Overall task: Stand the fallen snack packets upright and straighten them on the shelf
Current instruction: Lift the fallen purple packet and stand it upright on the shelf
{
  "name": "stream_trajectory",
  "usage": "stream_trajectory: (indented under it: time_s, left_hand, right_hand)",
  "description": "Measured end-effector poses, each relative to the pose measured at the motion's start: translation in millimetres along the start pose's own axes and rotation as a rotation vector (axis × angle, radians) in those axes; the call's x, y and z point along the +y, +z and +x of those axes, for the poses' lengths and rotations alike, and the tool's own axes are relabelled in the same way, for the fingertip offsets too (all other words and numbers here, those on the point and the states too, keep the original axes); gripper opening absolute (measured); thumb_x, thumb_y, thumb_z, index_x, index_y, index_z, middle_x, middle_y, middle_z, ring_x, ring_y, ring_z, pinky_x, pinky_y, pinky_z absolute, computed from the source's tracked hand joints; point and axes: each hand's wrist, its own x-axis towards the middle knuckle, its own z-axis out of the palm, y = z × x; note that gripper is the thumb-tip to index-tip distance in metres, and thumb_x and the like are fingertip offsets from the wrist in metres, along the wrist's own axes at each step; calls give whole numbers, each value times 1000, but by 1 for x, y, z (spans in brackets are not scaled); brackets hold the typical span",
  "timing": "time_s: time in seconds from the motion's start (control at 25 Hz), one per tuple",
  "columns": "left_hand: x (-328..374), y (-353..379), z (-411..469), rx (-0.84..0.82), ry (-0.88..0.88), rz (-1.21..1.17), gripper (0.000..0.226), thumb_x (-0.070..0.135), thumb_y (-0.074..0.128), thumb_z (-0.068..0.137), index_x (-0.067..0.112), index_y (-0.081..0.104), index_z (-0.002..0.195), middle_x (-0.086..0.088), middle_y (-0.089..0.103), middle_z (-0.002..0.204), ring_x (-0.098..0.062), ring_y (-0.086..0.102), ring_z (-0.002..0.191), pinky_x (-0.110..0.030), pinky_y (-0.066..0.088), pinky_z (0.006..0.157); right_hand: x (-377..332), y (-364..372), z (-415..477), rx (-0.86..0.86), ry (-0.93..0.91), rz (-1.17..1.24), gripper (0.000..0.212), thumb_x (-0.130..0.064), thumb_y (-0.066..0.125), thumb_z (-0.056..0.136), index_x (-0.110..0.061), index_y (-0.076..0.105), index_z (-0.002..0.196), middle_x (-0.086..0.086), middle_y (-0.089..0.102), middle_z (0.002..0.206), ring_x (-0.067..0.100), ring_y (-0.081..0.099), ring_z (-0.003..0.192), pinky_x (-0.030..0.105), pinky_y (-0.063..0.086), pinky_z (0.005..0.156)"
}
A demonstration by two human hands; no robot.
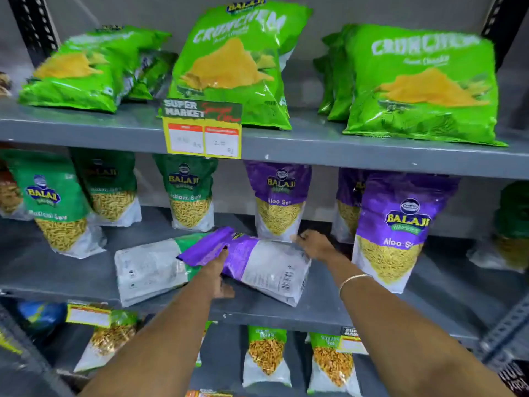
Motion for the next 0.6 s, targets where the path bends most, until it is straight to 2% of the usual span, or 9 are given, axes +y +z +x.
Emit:
stream_trajectory:
  time_s: [0.08, 0.12, 0.2, 0.28, 0.36, 0.4, 0.48, 0.52, 0.6]
  left_hand:
    - [3, 10, 9, 31, 8, -149, 69, 48, 45, 89, 5, 32, 141, -21, 36, 148, -39, 45, 127, -54, 32, 108]
    - [4, 12, 13, 43, 5, -203, 65, 45, 47, 90, 3, 35, 138, -22, 39, 146, -39, 45, 129, -54, 32, 107]
    - [6, 12, 22, 68, -4, -271, 52, 40, 50, 90, 3, 41, 125, -22, 48, 137, -37, 46, 129, -55, 34, 106]
    - [10, 11, 23, 96, 1, -274, 46, 36, 53, 90, 3, 45, 121, -19, 60, 103, -35, 51, 125, -56, 36, 104]
    - [22, 16, 12, 111, 58, -210, 33, 34, 53, 90, 3, 52, 103, -13, 55, 80, -32, 61, 103, -55, 37, 104]
    - [30, 19, 7, 114, 92, -170, 29, 34, 52, 90, 5, 52, 92, -11, 54, 76, -29, 61, 86, -53, 38, 105]
    - [47, 26, -4, 84, 167, -88, 25, 36, 52, 90, 10, 51, 88, -6, 58, 70, -21, 53, 67, -45, 45, 94]
    - [57, 30, -10, 63, 209, -42, 23, 36, 52, 90, 13, 51, 90, -3, 62, 65, -19, 51, 65, -40, 47, 82]
    - [76, 39, -20, 14, 306, 52, 20, 34, 54, 90, 16, 51, 97, -1, 63, 71, -18, 51, 68, -32, 44, 68]
  right_hand:
    - [4, 1, 6, -179, 27, 107, 38, -43, 53, 88, -7, 62, 91, 7, 54, 83, 18, 50, 78, 29, 37, 63]
    - [6, 3, 8, -257, 44, 167, 31, -39, 56, 87, -9, 62, 93, 3, 53, 79, 17, 50, 72, 27, 36, 58]
    - [7, 3, 10, -352, 63, 266, 18, -28, 65, 84, -16, 57, 75, -3, 50, 68, 8, 49, 55, 18, 35, 47]
    - [8, -2, 9, -377, 61, 333, 24, -18, 69, 81, -18, 51, 65, -5, 51, 65, 0, 53, 46, 11, 39, 39]
    - [12, -6, 7, -380, 109, 350, 17, -17, 70, 80, -10, 56, 74, -3, 52, 66, 3, 53, 52, 7, 38, 35]
    - [12, -7, 6, -389, 123, 359, 20, -21, 72, 78, -6, 60, 85, 0, 56, 69, 7, 54, 58, 8, 41, 39]
    - [15, -10, 3, -402, 120, 379, 44, -29, 77, 71, -3, 63, 104, 6, 63, 84, 17, 58, 73, 20, 44, 58]
    - [15, -12, -2, -390, 125, 388, 48, -28, 79, 69, -3, 63, 107, 7, 63, 90, 18, 58, 78, 24, 44, 64]
    - [15, -10, -9, -328, 102, 438, 42, -16, 79, 70, 2, 63, 105, 4, 66, 91, 12, 62, 77, 15, 49, 62]
